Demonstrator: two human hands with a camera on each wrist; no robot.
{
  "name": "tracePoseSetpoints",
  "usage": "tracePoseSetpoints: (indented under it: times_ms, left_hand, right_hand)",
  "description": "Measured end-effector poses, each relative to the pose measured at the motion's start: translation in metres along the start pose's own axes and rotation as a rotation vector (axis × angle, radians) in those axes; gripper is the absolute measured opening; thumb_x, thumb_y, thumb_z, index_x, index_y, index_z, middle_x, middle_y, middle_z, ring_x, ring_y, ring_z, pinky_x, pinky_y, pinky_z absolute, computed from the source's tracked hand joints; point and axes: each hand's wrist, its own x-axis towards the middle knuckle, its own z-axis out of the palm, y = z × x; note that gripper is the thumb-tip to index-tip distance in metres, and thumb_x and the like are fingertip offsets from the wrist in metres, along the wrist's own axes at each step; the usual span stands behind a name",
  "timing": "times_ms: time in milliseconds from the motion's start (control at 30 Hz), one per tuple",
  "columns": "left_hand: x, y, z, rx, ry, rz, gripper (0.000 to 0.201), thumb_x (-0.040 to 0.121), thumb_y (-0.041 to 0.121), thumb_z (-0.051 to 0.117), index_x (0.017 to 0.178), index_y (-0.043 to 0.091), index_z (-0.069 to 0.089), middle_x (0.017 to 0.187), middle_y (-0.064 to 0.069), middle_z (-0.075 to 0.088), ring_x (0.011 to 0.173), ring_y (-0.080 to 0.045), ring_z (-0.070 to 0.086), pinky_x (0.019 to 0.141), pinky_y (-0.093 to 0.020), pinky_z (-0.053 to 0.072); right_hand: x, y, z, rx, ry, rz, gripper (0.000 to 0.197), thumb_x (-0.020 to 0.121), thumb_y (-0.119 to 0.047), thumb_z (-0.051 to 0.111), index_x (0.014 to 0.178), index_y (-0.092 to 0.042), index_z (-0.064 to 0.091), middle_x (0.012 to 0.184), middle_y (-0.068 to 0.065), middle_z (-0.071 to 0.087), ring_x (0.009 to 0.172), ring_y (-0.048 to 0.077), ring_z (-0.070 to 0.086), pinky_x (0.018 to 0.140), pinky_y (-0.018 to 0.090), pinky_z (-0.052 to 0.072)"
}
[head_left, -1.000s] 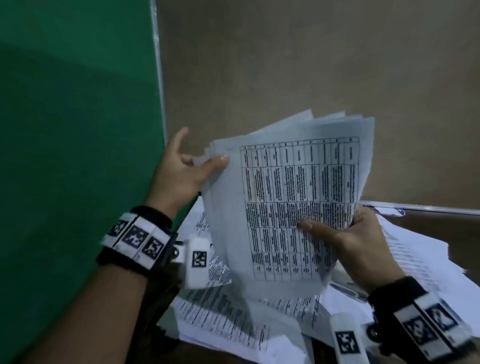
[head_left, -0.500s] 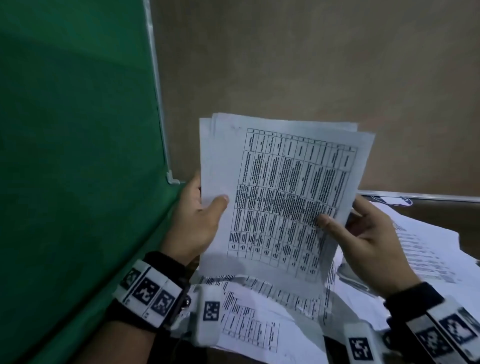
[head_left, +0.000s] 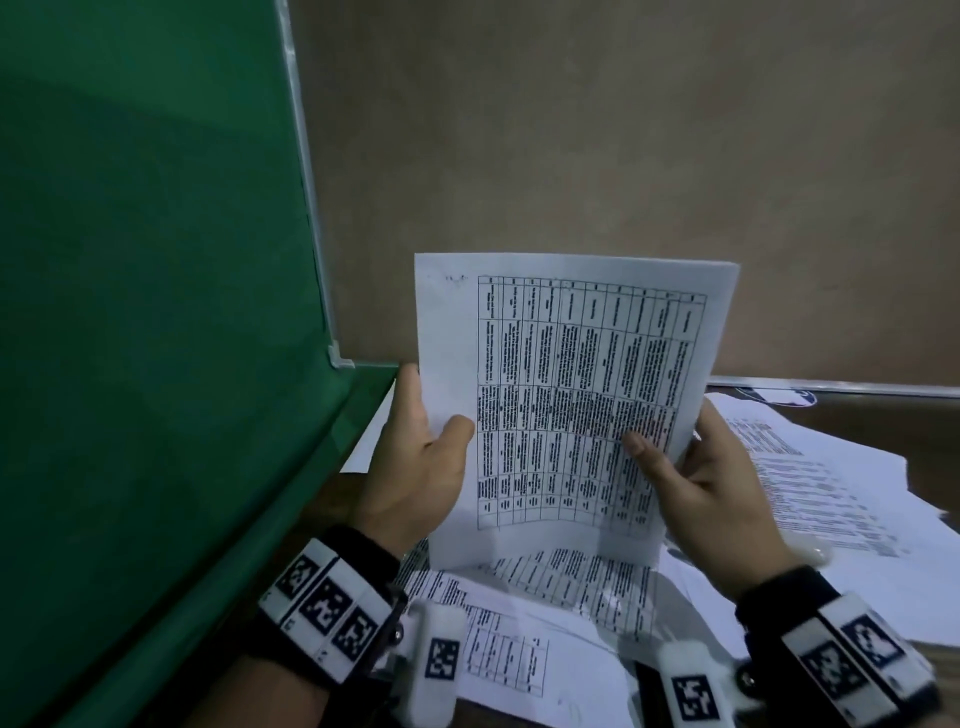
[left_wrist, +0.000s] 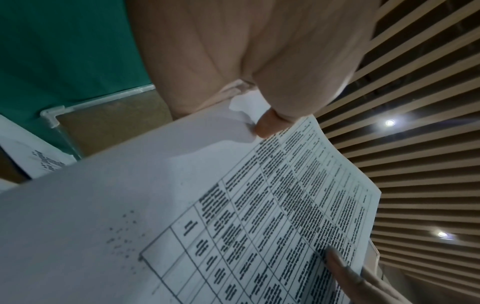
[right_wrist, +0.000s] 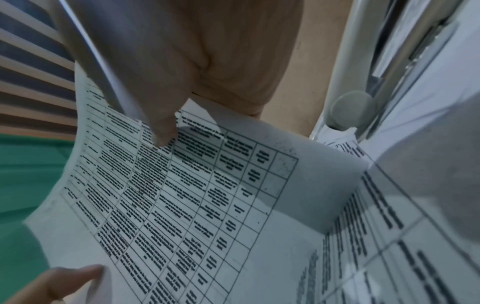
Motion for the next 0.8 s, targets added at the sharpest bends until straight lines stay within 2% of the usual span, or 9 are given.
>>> tracePoseSetpoints:
  times_ms: [167, 300, 367, 400, 467, 533, 600, 667, 800]
  left_hand:
    - [-0.001, 0.003, -0.002, 0.003, -0.024, 0.0, 0.063, 0.09, 0.013, 0.051, 0.151, 0.023, 0.04, 0.149, 0.004, 0.056, 0.141, -0.019, 0.052, 0.121, -0.055, 0.035]
    - [0.006, 0.005, -0.014, 0.01, -0.005, -0.076, 0.039, 0.098, 0.004, 0.057, 0.126, 0.031, 0.055, 0.122, 0.014, 0.073, 0.118, -0.009, 0.068, 0.111, -0.048, 0.05]
    - [0.01, 0.002, -0.024, 0.02, 0.008, -0.144, 0.041, 0.099, -0.004, 0.055, 0.117, 0.033, 0.058, 0.114, 0.014, 0.076, 0.109, -0.009, 0.072, 0.105, -0.044, 0.054]
    - [0.011, 0.0, -0.029, 0.038, -0.002, -0.171, 0.042, 0.099, -0.005, 0.055, 0.119, 0.032, 0.058, 0.115, 0.012, 0.076, 0.108, -0.01, 0.073, 0.104, -0.045, 0.054]
    - [0.012, -0.003, -0.037, 0.093, -0.044, -0.212, 0.044, 0.099, -0.007, 0.054, 0.122, 0.029, 0.058, 0.114, 0.009, 0.075, 0.102, -0.008, 0.074, 0.1, -0.042, 0.056]
    - [0.012, -0.006, -0.04, 0.151, -0.09, -0.242, 0.043, 0.098, -0.01, 0.053, 0.117, 0.028, 0.058, 0.106, 0.011, 0.074, 0.086, 0.0, 0.073, 0.087, -0.027, 0.059]
    - [0.012, -0.008, -0.041, 0.195, -0.129, -0.268, 0.039, 0.097, -0.01, 0.053, 0.114, 0.024, 0.059, 0.102, 0.007, 0.073, 0.083, -0.008, 0.073, 0.074, -0.023, 0.057]
    - [0.013, -0.011, -0.042, 0.226, -0.155, -0.28, 0.038, 0.096, -0.01, 0.054, 0.109, 0.025, 0.062, 0.098, 0.007, 0.074, 0.084, -0.012, 0.073, 0.069, -0.024, 0.057]
    - [0.014, -0.022, -0.043, 0.257, -0.188, -0.284, 0.046, 0.094, -0.01, 0.056, 0.1, 0.035, 0.062, 0.095, 0.018, 0.073, 0.083, -0.002, 0.072, 0.072, -0.024, 0.057]
  right_hand:
    - [-0.003, -0.008, 0.002, -0.041, -0.011, 0.027, 0.024, 0.091, -0.024, 0.064, 0.115, -0.022, 0.062, 0.107, -0.004, 0.077, 0.096, 0.014, 0.074, 0.082, 0.03, 0.063]
    - [0.0, -0.019, -0.004, -0.108, 0.019, 0.027, 0.02, 0.09, -0.032, 0.068, 0.103, -0.017, 0.068, 0.089, 0.009, 0.076, 0.08, 0.019, 0.072, 0.071, 0.03, 0.06]
    - [0.005, -0.016, -0.021, -0.456, 0.069, 0.066, 0.027, 0.091, -0.045, 0.07, 0.094, -0.018, 0.071, 0.084, 0.0, 0.076, 0.076, 0.015, 0.07, 0.067, 0.026, 0.053]
    - [0.009, -0.013, -0.032, -0.696, 0.048, 0.134, 0.033, 0.09, -0.05, 0.071, 0.097, -0.018, 0.072, 0.091, -0.002, 0.076, 0.081, 0.015, 0.069, 0.069, 0.028, 0.05]
    - [0.013, -0.005, -0.052, -1.119, -0.127, 0.357, 0.056, 0.086, -0.063, 0.069, 0.112, -0.014, 0.071, 0.112, 0.006, 0.073, 0.098, 0.023, 0.066, 0.081, 0.032, 0.048]
    - [0.015, 0.002, -0.066, -1.348, -0.337, 0.613, 0.069, 0.081, -0.074, 0.068, 0.114, -0.013, 0.066, 0.121, 0.009, 0.067, 0.106, 0.027, 0.06, 0.087, 0.035, 0.048]
    - [0.015, 0.008, -0.072, -1.387, -0.436, 0.737, 0.051, 0.085, -0.064, 0.073, 0.094, -0.015, 0.06, 0.114, 0.007, 0.068, 0.097, 0.025, 0.059, 0.076, 0.033, 0.046]
    - [0.015, 0.011, -0.073, -1.359, -0.439, 0.747, 0.036, 0.087, -0.046, 0.075, 0.081, -0.015, 0.056, 0.095, 0.004, 0.067, 0.087, 0.026, 0.058, 0.07, 0.03, 0.043]
    - [0.013, 0.004, -0.071, -1.421, -0.388, 0.635, 0.021, 0.094, -0.032, 0.067, 0.099, -0.011, 0.065, 0.105, 0.008, 0.069, 0.093, 0.027, 0.058, 0.071, 0.029, 0.041]
